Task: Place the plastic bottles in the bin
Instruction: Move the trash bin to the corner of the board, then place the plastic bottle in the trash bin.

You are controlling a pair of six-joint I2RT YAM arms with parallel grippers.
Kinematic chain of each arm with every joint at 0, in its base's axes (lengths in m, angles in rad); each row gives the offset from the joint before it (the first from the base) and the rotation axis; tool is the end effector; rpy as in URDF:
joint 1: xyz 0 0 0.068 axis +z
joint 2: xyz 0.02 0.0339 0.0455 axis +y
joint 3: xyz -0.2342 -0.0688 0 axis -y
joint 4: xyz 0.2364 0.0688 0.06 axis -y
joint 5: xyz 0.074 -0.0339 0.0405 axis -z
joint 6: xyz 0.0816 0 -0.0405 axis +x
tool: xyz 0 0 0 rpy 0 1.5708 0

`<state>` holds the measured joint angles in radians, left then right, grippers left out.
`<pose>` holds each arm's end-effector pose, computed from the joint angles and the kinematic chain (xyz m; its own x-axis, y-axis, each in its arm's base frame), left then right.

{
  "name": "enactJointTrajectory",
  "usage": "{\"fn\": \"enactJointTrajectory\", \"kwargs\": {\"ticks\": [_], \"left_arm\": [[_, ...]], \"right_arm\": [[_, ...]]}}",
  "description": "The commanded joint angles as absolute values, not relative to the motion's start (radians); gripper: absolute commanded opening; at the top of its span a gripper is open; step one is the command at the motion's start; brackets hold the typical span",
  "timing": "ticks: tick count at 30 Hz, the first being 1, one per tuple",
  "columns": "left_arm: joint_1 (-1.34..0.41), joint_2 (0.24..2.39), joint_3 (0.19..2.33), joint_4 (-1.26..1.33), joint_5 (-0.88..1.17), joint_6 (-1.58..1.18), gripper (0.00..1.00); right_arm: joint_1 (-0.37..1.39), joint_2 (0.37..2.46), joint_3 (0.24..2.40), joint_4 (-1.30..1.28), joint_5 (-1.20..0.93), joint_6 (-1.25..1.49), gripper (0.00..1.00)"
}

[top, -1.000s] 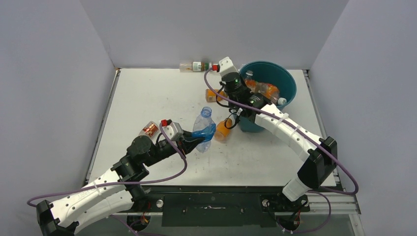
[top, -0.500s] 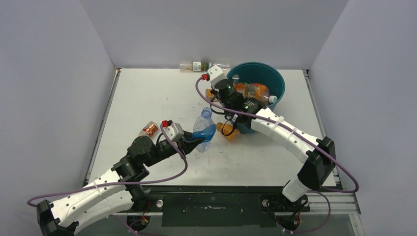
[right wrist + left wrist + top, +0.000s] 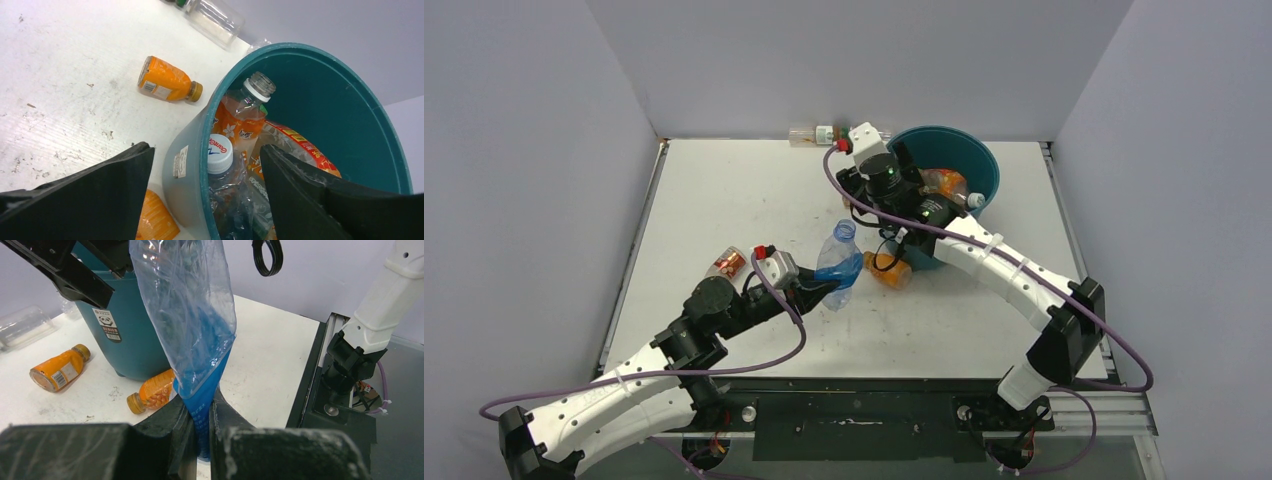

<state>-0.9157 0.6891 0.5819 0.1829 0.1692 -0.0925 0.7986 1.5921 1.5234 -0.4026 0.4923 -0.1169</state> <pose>0.1321 -0.1945 0.3085 -0.0358 -0.1029 -0.9940 0.8844 0.4598 -0.0794 0.3032 0.2560 0.3250 -0.2753 -0.4299 -0.8599 -0.3721 0.8723 -0.3171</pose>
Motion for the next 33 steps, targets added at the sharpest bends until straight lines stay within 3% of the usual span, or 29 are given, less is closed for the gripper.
{"fn": "enactJointTrajectory", "kwargs": {"ticks": [1,7,17,23,33], "left_arm": [[-0.926,0.682,0.588,0.223,0.177,-0.084,0.0],[-0.941,0.666,0.586,0.223,0.217,-0.096,0.0],[-0.943,0.66,0.604,0.22,0.343,-0.137,0.0],[-0.943,0.662,0.598,0.224,0.332,-0.123,0.0],[-0.943,0.696,0.598,0.221,0.318,-0.12,0.0]], "right_arm": [[0.787,1.498,1.599,-0.409,0.494,-0.04,0.83],[0.783,1.314,1.593,-0.413,0.342,0.085,0.88],[0.775,0.883,1.242,-0.21,-0.157,0.271,0.92],[0.782,0.859,1.122,-0.147,-0.344,0.413,1.0],[0.842,0.85,0.977,0.102,-0.374,0.534,0.98]]}}
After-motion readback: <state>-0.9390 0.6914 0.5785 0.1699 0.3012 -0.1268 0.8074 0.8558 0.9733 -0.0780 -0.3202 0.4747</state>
